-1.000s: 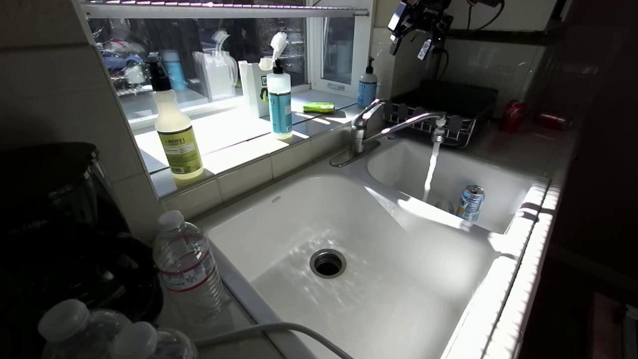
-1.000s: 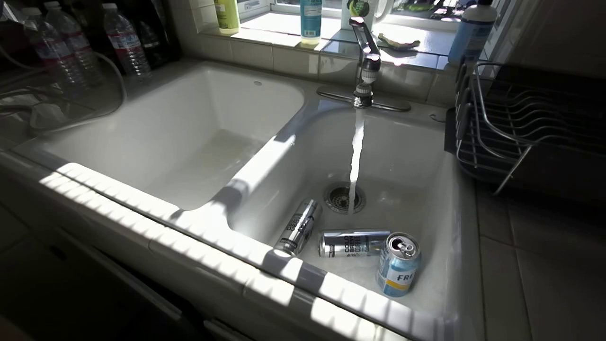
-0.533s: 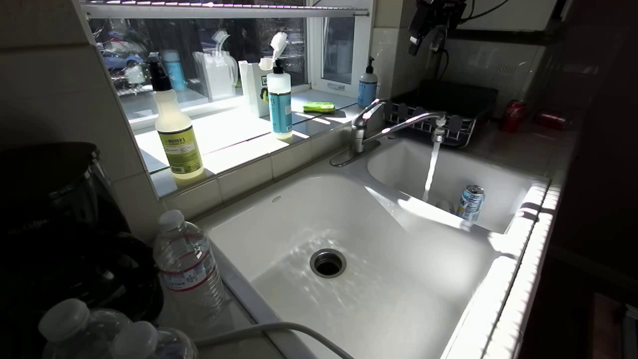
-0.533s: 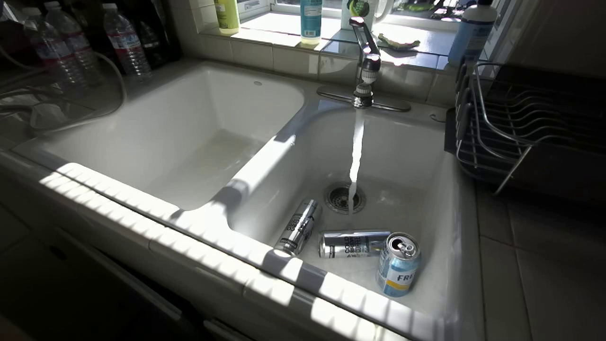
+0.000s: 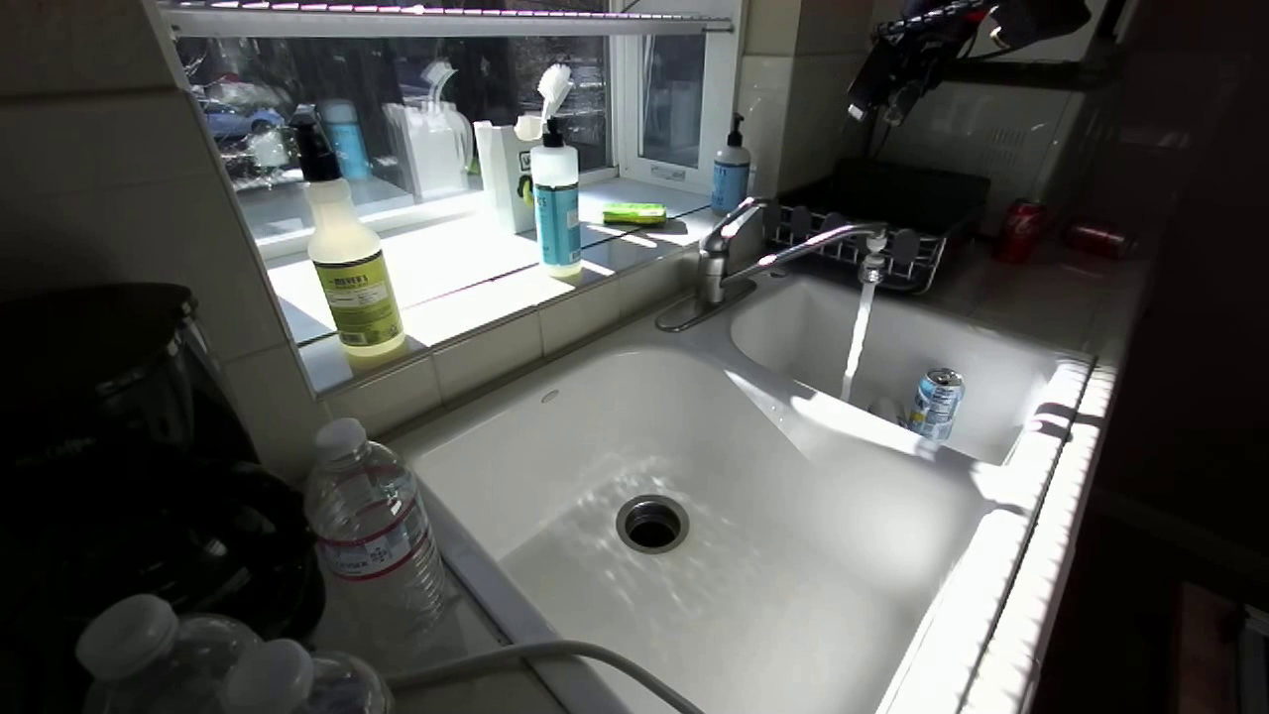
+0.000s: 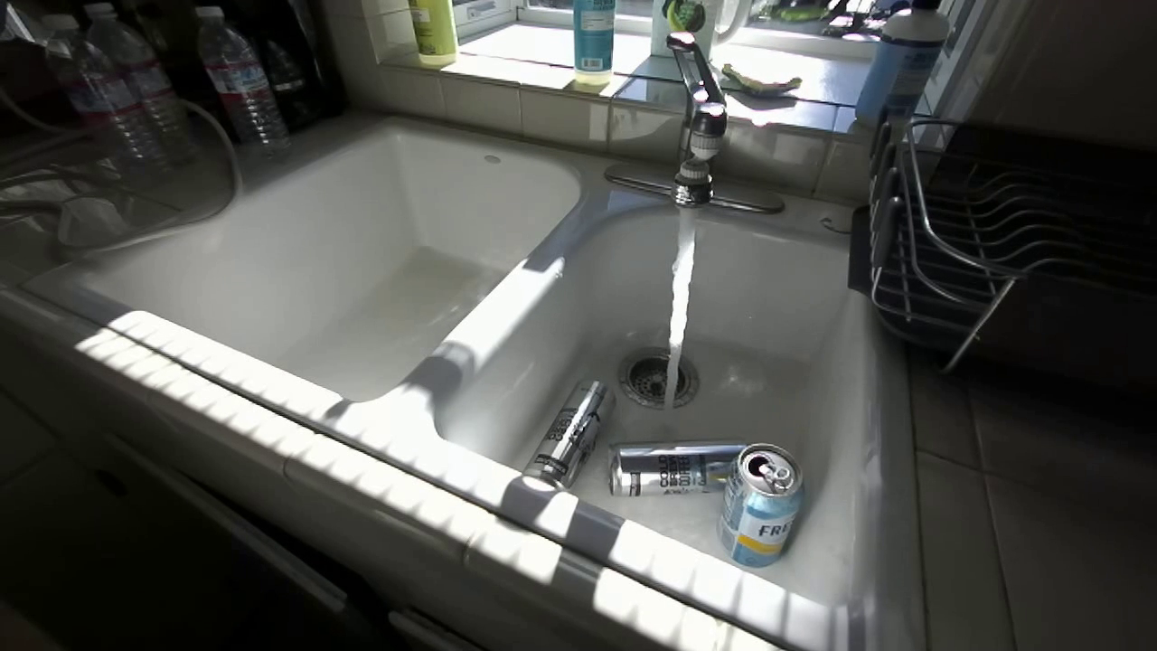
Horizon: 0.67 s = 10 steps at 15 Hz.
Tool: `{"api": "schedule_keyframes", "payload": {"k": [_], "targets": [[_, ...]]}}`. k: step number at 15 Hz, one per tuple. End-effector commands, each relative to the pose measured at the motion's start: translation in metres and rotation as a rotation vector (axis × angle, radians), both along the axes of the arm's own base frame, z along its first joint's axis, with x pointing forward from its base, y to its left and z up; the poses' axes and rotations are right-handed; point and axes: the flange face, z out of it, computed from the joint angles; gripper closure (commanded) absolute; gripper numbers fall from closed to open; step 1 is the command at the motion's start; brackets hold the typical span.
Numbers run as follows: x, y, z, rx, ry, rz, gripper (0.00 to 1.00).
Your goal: Move the tap nozzle to the right then lift up the tap faucet
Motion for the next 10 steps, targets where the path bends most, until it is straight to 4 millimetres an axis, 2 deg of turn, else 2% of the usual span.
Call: {"api": "schedule_keyframes", "payload": {"k": [1, 5, 10], "targets": [[-0.037, 0.005, -0.014, -0.033, -0.013, -0.082, 0.00], [-0.062, -0.005, -0.024, -0.034, -0.006, -0.237, 0.00], [-0.082, -0.009, -0.038, 0.017, 0.007, -0.363, 0.00]]}}
